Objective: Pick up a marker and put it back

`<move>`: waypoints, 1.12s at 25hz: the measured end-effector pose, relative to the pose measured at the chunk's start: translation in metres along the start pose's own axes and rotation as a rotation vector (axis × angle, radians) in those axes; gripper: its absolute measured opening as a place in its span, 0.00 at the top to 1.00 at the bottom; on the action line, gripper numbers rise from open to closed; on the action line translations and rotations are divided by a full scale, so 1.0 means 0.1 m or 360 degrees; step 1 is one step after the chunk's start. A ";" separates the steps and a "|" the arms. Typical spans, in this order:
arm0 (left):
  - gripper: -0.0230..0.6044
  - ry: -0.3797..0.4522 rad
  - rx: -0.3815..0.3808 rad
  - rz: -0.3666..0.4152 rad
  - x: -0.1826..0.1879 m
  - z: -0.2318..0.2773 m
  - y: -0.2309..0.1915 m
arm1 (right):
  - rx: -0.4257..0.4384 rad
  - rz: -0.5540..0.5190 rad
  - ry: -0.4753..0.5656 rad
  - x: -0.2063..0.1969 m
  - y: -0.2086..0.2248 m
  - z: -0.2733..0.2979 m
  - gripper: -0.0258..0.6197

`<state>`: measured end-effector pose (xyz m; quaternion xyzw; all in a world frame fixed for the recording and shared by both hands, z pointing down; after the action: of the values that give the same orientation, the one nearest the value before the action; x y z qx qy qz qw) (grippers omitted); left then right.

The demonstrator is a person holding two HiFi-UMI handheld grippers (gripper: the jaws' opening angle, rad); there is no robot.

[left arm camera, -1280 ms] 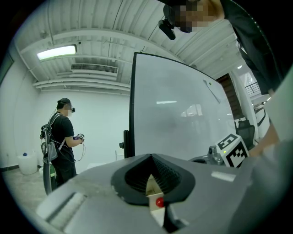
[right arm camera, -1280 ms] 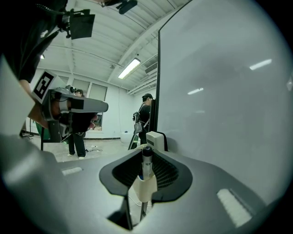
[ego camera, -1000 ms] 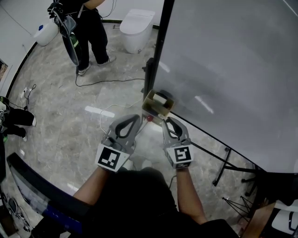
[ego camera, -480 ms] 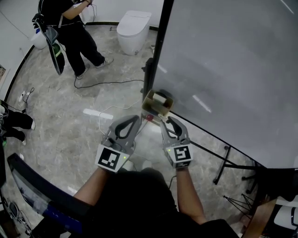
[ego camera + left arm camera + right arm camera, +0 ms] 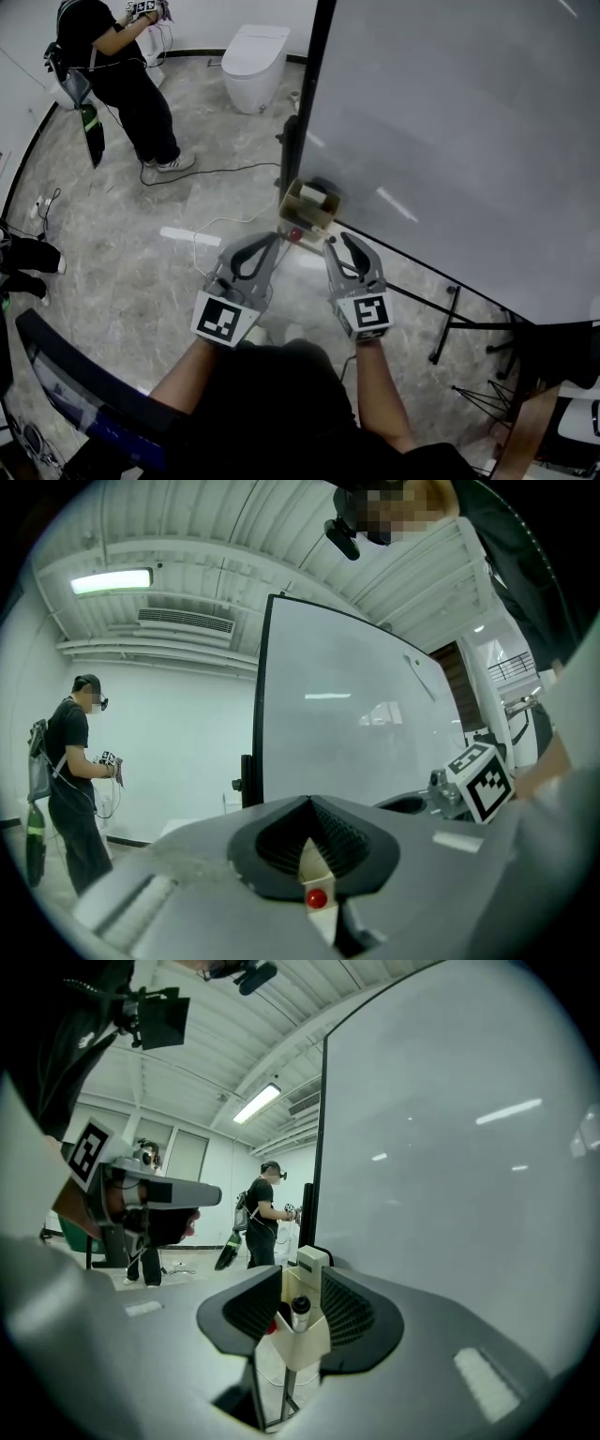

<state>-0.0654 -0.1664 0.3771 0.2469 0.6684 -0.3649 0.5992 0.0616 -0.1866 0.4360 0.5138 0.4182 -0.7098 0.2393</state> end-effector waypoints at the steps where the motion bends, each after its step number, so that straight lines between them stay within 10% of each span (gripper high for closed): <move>1: 0.96 0.0000 -0.0010 -0.0003 0.00 0.00 0.02 | -0.0014 0.0004 0.0010 0.06 0.01 -0.03 0.75; 28: 0.96 -0.0038 -0.0344 -0.0002 0.00 0.06 0.49 | -0.0323 0.0115 0.0176 0.69 0.05 -1.05 0.95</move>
<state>-0.0238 -0.1412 0.3674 0.1759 0.6969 -0.2940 0.6300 0.0969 -0.0949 0.3577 0.5400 0.4817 -0.6255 0.2920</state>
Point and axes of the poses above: the fingertips, and each gripper's own axes: z forward along the fingers, y to its right, x out of its top, the point moved 2 cm from there along -z, backward along the fingers, and after that the axes turned 15 degrees about -z, right-handed, at the moved point
